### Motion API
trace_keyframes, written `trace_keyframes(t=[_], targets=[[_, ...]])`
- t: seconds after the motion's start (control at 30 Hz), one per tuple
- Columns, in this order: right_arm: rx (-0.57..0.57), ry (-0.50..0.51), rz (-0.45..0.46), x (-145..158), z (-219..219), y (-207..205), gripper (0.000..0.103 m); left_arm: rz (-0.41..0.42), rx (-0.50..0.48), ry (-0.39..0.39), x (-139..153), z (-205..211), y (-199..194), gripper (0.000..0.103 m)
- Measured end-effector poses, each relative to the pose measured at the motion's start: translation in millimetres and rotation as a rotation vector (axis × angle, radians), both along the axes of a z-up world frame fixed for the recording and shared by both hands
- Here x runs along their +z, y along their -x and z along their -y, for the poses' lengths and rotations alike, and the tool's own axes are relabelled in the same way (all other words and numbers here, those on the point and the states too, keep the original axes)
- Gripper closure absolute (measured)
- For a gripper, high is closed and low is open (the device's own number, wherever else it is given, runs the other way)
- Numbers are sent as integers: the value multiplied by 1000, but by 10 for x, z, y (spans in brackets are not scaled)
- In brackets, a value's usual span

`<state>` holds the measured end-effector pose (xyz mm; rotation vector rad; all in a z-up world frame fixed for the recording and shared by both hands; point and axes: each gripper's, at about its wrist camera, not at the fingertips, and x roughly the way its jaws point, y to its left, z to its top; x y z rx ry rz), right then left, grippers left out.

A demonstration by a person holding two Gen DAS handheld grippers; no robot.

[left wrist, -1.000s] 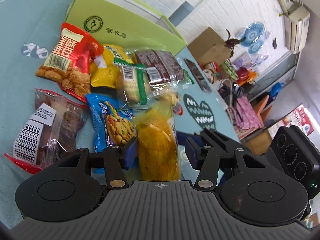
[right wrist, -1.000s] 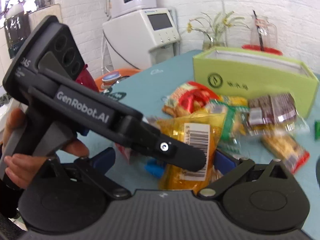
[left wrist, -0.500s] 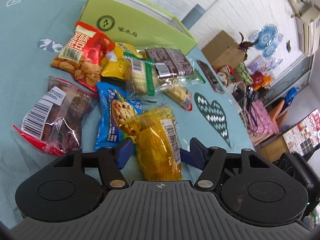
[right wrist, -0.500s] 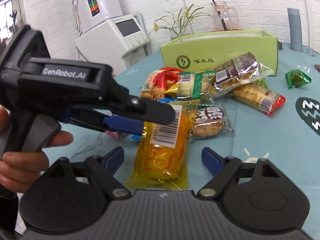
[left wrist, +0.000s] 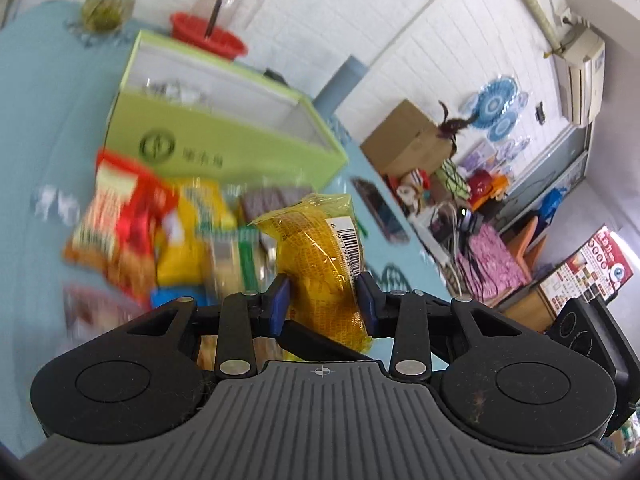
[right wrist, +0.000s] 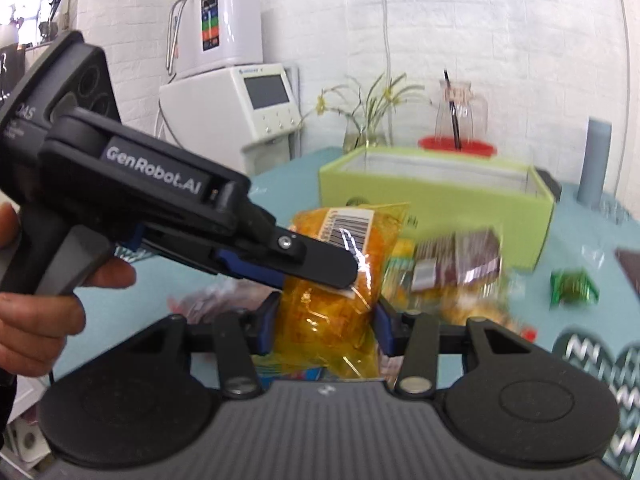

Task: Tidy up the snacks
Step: 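Lower the yellow bread packet into the green box and release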

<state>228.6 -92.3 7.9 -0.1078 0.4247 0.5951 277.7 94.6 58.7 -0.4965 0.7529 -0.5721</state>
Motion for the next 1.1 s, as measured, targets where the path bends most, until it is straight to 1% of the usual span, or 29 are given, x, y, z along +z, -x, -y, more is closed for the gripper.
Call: trace_keyframes(t=[0.13, 0.23, 0.3, 0.4, 0.47, 0.57, 0.63, 0.67, 0.7, 0.73, 0.77, 0.8, 0.87, 0.9, 0.93, 1.0, 1.07, 1.1], targets=[[10, 15, 47, 258, -123, -640, 54, 47, 23, -28, 275, -78, -602, 88], [5, 25, 56, 374, -241, -1131, 54, 39, 65, -34, 382, -139, -1120, 88], [-3, 32, 51, 402, -315, -1450, 54, 41, 79, -65, 401, -112, -1445, 87], [-22, 57, 31, 365, -317, -1863, 54, 12, 77, -85, 329, -53, -1868, 86], [-36, 54, -5, 306, -261, -2098, 54, -10, 68, -91, 243, 7, -2114, 86], [-55, 51, -58, 198, -197, -2376, 54, -45, 55, -81, 44, 81, -2387, 86], [-58, 57, -83, 127, -177, -2486, 53, -59, 58, -80, -55, 102, -2503, 84], [-55, 56, -98, 95, -162, -2527, 52, -59, 62, -84, -95, 116, -2539, 78], [-48, 52, -112, 70, -146, -2562, 47, -53, 66, -93, -120, 124, -2559, 66], [-48, 44, -118, 54, -125, -2589, 42, -44, 73, -98, -127, 123, -2564, 60], [-54, 39, -115, 53, -106, -2575, 37, -35, 87, -99, -126, 110, -2558, 50], [-58, 36, -104, 65, -81, -2551, 33, -25, 97, -94, -99, 84, -2530, 44], [-74, 24, -72, 122, 8, -2453, 30, 2, 101, -82, -17, 29, -2431, 44], [-81, 10, -50, 167, 73, -2363, 25, 27, 104, -82, 58, -1, -2332, 43], [-84, -9, -27, 213, 147, -2249, 13, 48, 111, -88, 120, -23, -2234, 42], [-95, -36, 18, 287, 292, -1964, 5, 91, 116, -96, 247, -59, -1980, 38], [-105, -60, 49, 320, 436, -1638, 5, 126, 115, -104, 315, -71, -1700, 36], [-107, -72, 56, 313, 499, -1462, 3, 141, 106, -101, 326, -73, -1531, 35]])
